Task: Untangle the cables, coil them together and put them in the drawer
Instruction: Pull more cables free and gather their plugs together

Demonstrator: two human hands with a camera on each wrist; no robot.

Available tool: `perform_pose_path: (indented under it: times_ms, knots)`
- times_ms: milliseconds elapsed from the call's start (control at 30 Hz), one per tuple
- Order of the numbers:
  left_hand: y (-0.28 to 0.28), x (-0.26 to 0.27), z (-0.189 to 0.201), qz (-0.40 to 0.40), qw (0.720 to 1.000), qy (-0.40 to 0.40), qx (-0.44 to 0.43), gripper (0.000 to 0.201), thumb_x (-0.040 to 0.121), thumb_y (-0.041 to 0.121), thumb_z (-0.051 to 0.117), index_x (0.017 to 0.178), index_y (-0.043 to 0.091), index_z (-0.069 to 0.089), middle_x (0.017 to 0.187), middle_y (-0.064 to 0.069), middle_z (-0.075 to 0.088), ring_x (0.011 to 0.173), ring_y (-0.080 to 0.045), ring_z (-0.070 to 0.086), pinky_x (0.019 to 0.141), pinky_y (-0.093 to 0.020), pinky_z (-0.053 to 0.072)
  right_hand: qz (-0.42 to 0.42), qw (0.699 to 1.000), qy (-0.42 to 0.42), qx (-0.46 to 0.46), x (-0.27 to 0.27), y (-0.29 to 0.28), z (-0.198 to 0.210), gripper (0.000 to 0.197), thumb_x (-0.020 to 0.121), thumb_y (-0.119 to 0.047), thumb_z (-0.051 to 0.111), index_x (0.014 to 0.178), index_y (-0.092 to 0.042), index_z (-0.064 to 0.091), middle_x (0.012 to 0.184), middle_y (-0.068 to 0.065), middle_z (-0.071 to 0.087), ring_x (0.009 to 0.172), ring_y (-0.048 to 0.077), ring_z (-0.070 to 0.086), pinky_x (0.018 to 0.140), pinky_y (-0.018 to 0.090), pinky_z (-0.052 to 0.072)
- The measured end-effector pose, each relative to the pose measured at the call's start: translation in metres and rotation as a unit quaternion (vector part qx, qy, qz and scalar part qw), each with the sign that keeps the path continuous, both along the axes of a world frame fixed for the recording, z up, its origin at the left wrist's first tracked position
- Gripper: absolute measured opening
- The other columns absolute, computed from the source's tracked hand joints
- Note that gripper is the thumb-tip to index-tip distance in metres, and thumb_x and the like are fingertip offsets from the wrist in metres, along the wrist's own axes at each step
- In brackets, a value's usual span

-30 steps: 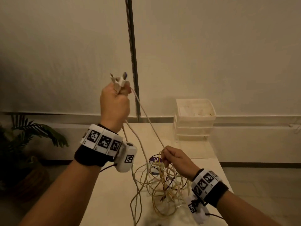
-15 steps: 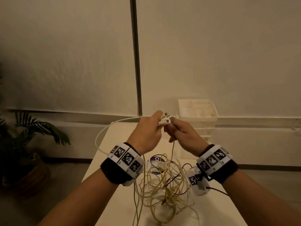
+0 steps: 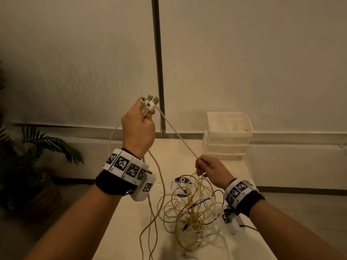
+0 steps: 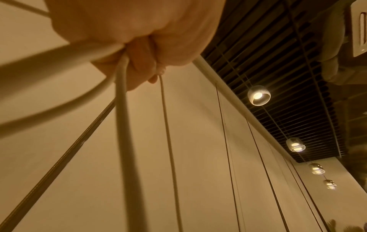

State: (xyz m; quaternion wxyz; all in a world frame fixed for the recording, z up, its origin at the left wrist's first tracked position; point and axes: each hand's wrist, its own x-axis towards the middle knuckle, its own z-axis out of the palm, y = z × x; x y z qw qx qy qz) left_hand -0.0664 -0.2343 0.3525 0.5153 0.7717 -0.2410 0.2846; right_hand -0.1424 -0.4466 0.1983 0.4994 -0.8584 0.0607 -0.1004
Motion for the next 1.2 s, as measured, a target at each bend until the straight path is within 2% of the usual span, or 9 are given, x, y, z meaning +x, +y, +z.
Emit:
perform_pose_path:
  times_ms: [133, 233, 400, 467, 600, 733, 833, 1067, 1200]
  knots:
    - [0.0, -0.016, -0.011, -0.066, 0.995, 0.003, 0.08, 0.023, 0.095, 0.0, 0.048, 0.108, 0.015, 0.058, 0.081, 0.012, 0.06, 0.069, -0.007, 0.054, 0.056, -0.011, 0.038, -0.075, 0.995, -0.022, 0.068, 0.012, -0.012, 0.029, 0.023, 0.1, -0.013, 0.044, 0.083, -0.009, 0.059, 0.071, 0.006, 0.065, 0.067, 0.018, 0.064, 0.066, 0.037, 0.051]
    - [0.002, -0.016, -0.019, -0.069, 0.983, 0.097, 0.138, 0.058, 0.097, 0.007, 0.048, 0.146, 0.03, 0.029, 0.1, -0.006, 0.062, 0.077, -0.012, 0.056, 0.063, -0.019, 0.039, -0.084, 0.984, -0.091, 0.131, 0.01, -0.013, 0.063, 0.023, 0.101, -0.016, 0.043, 0.088, -0.009, 0.06, 0.074, 0.008, 0.065, 0.071, 0.019, 0.065, 0.065, 0.035, 0.051]
    - [-0.003, -0.017, -0.018, -0.086, 0.982, 0.08, 0.151, 0.08, 0.099, 0.011, 0.048, 0.153, 0.043, -0.003, 0.081, 0.0, 0.053, 0.065, -0.012, 0.051, 0.056, -0.019, 0.033, -0.076, 0.989, -0.115, 0.059, 0.014, -0.009, 0.081, 0.017, 0.096, -0.012, 0.055, 0.09, -0.015, 0.071, 0.074, 0.005, 0.07, 0.068, 0.014, 0.066, 0.062, 0.03, 0.05]
    - [-0.009, -0.016, -0.014, -0.103, 0.983, 0.066, 0.135, 0.075, 0.1, 0.013, 0.048, 0.152, 0.045, 0.004, 0.086, -0.001, 0.06, 0.068, -0.016, 0.055, 0.061, -0.019, 0.042, -0.085, 0.988, -0.115, 0.059, 0.015, -0.008, 0.077, 0.014, 0.092, -0.008, 0.06, 0.091, -0.013, 0.073, 0.075, 0.006, 0.072, 0.07, 0.013, 0.068, 0.067, 0.032, 0.054]
    - [-0.023, -0.012, -0.019, -0.143, 0.967, 0.072, 0.199, 0.06, 0.097, 0.006, 0.047, 0.144, 0.041, 0.037, 0.126, -0.001, 0.063, 0.113, -0.025, 0.057, 0.099, -0.041, 0.047, -0.067, 0.986, -0.127, 0.081, 0.009, -0.001, 0.079, 0.011, 0.085, -0.002, 0.068, 0.091, -0.008, 0.075, 0.079, 0.008, 0.074, 0.073, 0.014, 0.07, 0.074, 0.037, 0.057]
    - [-0.031, -0.012, -0.03, -0.144, 0.948, 0.083, 0.271, 0.039, 0.095, 0.005, 0.04, 0.121, 0.029, 0.055, 0.106, -0.003, 0.067, 0.103, -0.028, 0.055, 0.082, -0.033, 0.043, -0.03, 0.976, -0.179, 0.12, 0.004, 0.006, 0.104, 0.01, 0.079, 0.003, 0.071, 0.085, -0.004, 0.075, 0.08, 0.003, 0.075, 0.07, 0.01, 0.066, 0.066, 0.027, 0.055]
    - [-0.034, -0.01, -0.034, -0.138, 0.95, 0.091, 0.263, 0.026, 0.095, 0.004, 0.04, 0.088, 0.028, 0.048, 0.084, -0.001, 0.061, 0.09, -0.031, 0.053, 0.07, -0.031, 0.032, -0.003, 0.978, -0.185, 0.095, 0.001, 0.012, 0.114, 0.011, 0.078, 0.007, 0.071, 0.084, -0.002, 0.073, 0.075, 0.005, 0.072, 0.061, 0.002, 0.062, 0.061, 0.017, 0.05]
    - [-0.027, -0.013, -0.034, -0.178, 0.974, 0.063, 0.121, 0.014, 0.097, 0.022, 0.056, 0.09, 0.012, 0.063, 0.079, 0.001, 0.065, 0.077, -0.022, 0.059, 0.071, -0.043, 0.048, -0.009, 0.98, -0.143, 0.136, -0.009, 0.024, 0.119, 0.008, 0.089, -0.001, 0.063, 0.087, 0.006, 0.062, 0.073, 0.016, 0.06, 0.055, 0.029, 0.059, 0.058, 0.043, 0.058]
    - [-0.016, -0.025, -0.03, -0.246, 0.965, 0.056, 0.078, 0.018, 0.093, 0.032, 0.058, 0.087, 0.016, 0.064, 0.074, 0.01, 0.064, 0.071, -0.011, 0.058, 0.067, -0.034, 0.046, 0.064, 0.98, -0.112, 0.149, -0.044, 0.051, 0.129, 0.015, 0.097, -0.015, 0.052, 0.093, -0.004, 0.061, 0.059, 0.011, 0.052, 0.04, 0.022, 0.044, 0.041, 0.032, 0.044]
